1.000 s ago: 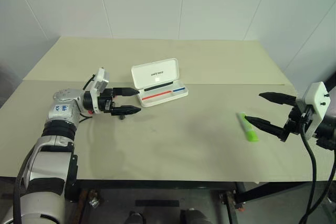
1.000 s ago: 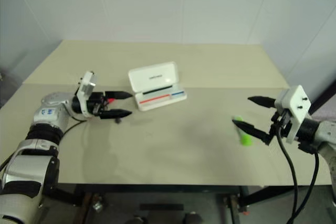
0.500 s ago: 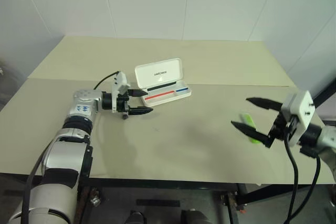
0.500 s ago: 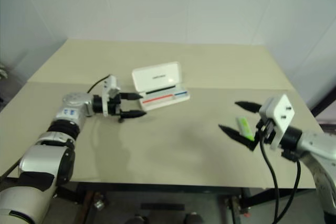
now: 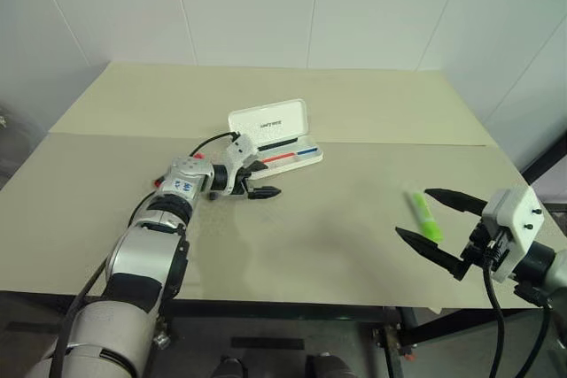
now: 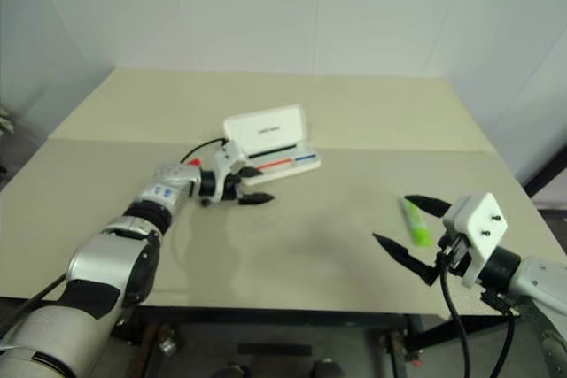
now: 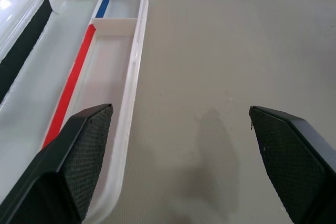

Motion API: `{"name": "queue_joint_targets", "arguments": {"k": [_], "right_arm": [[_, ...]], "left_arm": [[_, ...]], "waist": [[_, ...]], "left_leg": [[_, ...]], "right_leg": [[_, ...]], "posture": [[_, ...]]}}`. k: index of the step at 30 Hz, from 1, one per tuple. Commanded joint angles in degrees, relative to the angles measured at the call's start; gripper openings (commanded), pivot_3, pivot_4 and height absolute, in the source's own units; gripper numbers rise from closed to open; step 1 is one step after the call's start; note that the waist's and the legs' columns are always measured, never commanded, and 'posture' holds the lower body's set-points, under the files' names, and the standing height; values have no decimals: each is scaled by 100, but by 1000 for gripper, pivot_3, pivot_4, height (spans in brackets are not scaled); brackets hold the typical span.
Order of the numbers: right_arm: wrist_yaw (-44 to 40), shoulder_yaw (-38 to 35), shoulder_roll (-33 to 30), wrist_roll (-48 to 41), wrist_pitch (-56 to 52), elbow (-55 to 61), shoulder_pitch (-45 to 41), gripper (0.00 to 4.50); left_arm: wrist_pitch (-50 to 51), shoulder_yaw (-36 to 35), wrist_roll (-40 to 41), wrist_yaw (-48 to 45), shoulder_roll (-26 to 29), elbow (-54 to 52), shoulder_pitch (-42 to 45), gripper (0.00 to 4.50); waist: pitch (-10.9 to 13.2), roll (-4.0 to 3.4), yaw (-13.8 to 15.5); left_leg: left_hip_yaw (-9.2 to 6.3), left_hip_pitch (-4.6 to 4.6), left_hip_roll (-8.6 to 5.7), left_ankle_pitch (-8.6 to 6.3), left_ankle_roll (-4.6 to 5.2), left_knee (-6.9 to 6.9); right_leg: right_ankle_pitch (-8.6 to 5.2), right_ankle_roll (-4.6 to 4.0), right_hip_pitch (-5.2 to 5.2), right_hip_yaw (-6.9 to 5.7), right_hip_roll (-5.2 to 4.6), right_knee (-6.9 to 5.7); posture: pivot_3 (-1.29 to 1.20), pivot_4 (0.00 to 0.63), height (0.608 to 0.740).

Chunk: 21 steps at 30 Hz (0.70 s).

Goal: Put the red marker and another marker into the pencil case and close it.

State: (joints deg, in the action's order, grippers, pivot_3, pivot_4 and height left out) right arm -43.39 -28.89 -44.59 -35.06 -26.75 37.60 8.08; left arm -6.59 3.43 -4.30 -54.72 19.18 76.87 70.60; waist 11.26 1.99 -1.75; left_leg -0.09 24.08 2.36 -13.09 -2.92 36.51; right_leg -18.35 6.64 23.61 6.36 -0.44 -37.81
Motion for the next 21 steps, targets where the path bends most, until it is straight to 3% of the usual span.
{"name": "queue_joint_targets", "arguments": {"k": [1,14,17,21], "right_arm": [[123,-321,26,-119,11,274,100,4500],[177,-334,-109,-113,28,140,-50,4500],[131,-304,-160,-88,35,57,-151,4500],[105,-289,-223,-92,11,-5,-257,4500]], "left_arm": [[38,-37,-139,195,-38,-10,220,4458],[644,219,-898,1261,-178,124,149,4458],[647,370,-1113,1525,-177,139,98,3863],[629,328,-1099,1520,-198,134,106,2629]], "waist": [[0,0,1],[0,0,-6],[-1,1,-1],[5,12,-47]], "left_leg": [[1,0,0,0,0,-1],[5,-5,-1,0,0,-1],[9,-24,-1,0,0,-2],[29,-92,0,1,2,-13]], "right_leg": [[0,0,0,0,0,0],[1,2,-1,5,0,0],[1,2,-16,8,0,-2],[-1,1,-79,26,0,13]], "posture": [[0,150,740],[0,150,740],[0,150,740],[0,150,740]]}}
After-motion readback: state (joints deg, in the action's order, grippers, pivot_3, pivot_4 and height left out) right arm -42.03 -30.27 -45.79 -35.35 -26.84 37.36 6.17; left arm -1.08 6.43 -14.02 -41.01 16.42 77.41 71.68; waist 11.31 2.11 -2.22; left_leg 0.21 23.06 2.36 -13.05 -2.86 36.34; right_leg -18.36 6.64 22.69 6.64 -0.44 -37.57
